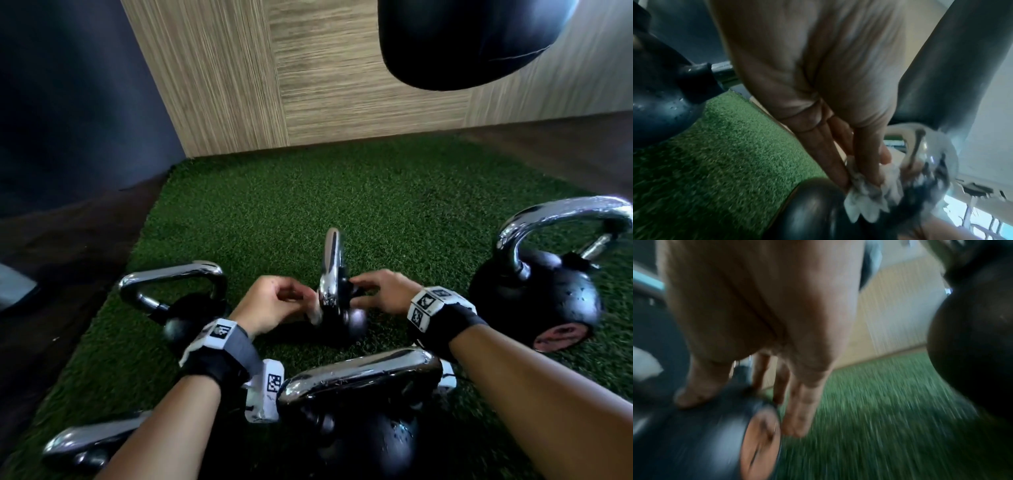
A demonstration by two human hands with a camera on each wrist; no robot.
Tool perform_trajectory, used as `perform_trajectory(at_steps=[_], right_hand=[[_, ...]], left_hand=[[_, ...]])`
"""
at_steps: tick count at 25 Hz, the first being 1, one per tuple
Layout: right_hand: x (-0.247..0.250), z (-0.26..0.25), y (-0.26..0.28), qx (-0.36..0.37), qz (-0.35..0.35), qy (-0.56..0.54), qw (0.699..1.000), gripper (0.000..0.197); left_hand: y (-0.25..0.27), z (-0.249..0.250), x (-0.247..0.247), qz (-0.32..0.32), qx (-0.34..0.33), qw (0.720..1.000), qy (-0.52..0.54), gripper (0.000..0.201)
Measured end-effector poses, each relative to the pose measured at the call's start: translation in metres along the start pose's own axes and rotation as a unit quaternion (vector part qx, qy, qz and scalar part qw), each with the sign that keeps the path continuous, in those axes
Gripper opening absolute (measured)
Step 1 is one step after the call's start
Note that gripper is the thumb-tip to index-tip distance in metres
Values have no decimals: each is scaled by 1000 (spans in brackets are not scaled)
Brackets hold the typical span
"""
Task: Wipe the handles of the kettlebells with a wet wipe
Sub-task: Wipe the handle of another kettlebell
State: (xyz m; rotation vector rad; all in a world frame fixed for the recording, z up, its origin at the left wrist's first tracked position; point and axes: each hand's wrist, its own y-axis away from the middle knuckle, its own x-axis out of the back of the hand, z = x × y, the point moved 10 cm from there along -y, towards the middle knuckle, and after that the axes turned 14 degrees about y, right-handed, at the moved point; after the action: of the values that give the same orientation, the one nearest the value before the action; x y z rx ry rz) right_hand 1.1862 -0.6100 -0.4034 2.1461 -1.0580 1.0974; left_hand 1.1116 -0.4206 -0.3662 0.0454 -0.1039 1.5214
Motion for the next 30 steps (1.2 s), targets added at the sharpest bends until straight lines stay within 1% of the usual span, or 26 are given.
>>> perform_trajectory(at_steps=[1,2,3,4,5,6,8,9,11,14,16,18,19,20,21,22,23,24,25,26,27,28,29,30], right_hand=[[19,-4,-1,-4,17,-8,1000,41],[44,-10,0,-7,58,-32,998,38],[73,-20,1,-2,114,-70,991,34],[99,-34,4,15,162,-117,980,29],[117,-51,7,43,183,-159,969,25],[128,-72,9,80,174,-186,964,24],[135,-112,12,142,127,-193,963,31],[136,-126,15,160,118,-182,963,35],[142,-136,17,167,130,-170,962,34],[143,-125,14,146,154,-196,957,29],[136,-113,11,130,161,-212,955,27],[123,-100,6,123,154,-225,954,23],[116,-93,3,120,151,-234,953,20],[111,-81,1,107,156,-245,951,17],[106,-65,-2,79,169,-259,948,14],[102,-46,-5,39,187,-266,945,10],[96,-24,-8,-9,202,-257,945,8],[89,-5,-10,-60,211,-228,948,9],[79,11,-13,-106,204,-200,952,11],[68,22,-18,-143,187,-180,955,12],[58,29,-22,-170,172,-162,957,14],[51,34,-26,-185,164,-148,957,15],[46,34,-31,-188,161,-141,959,16],[42,32,-37,-179,161,-142,960,16]], left_hand=[[-3,12,10,24,-18,999,27,20],[-4,25,22,57,-36,996,56,20],[-6,38,34,89,-50,991,84,19],[-7,52,40,108,-62,986,115,17],[-9,64,40,110,-67,980,149,17],[-12,76,36,99,-63,975,190,22],[-21,96,24,73,-44,963,257,27],[-25,105,18,64,-35,959,274,28],[-30,117,12,60,-27,954,292,30],[-36,113,8,91,-24,956,279,38],[-41,105,3,110,-30,963,245,44],[-49,91,1,119,-18,973,197,48],[-53,82,3,123,-7,979,164,44],[-56,70,7,132,12,982,134,35],[-57,55,12,141,38,984,98,23],[-58,38,16,136,70,988,36,12],[-58,20,16,105,97,988,-65,17],[-57,2,8,44,110,977,-179,35],[-53,-14,-7,-33,105,958,-265,57],[-47,-27,-24,-100,86,945,-298,74],[-42,-37,-41,-148,76,941,-295,80],[-40,-46,-56,-176,69,940,-283,76],[-39,-53,-66,-186,57,941,-278,68],[-41,-55,-71,-177,35,946,-268,61]])
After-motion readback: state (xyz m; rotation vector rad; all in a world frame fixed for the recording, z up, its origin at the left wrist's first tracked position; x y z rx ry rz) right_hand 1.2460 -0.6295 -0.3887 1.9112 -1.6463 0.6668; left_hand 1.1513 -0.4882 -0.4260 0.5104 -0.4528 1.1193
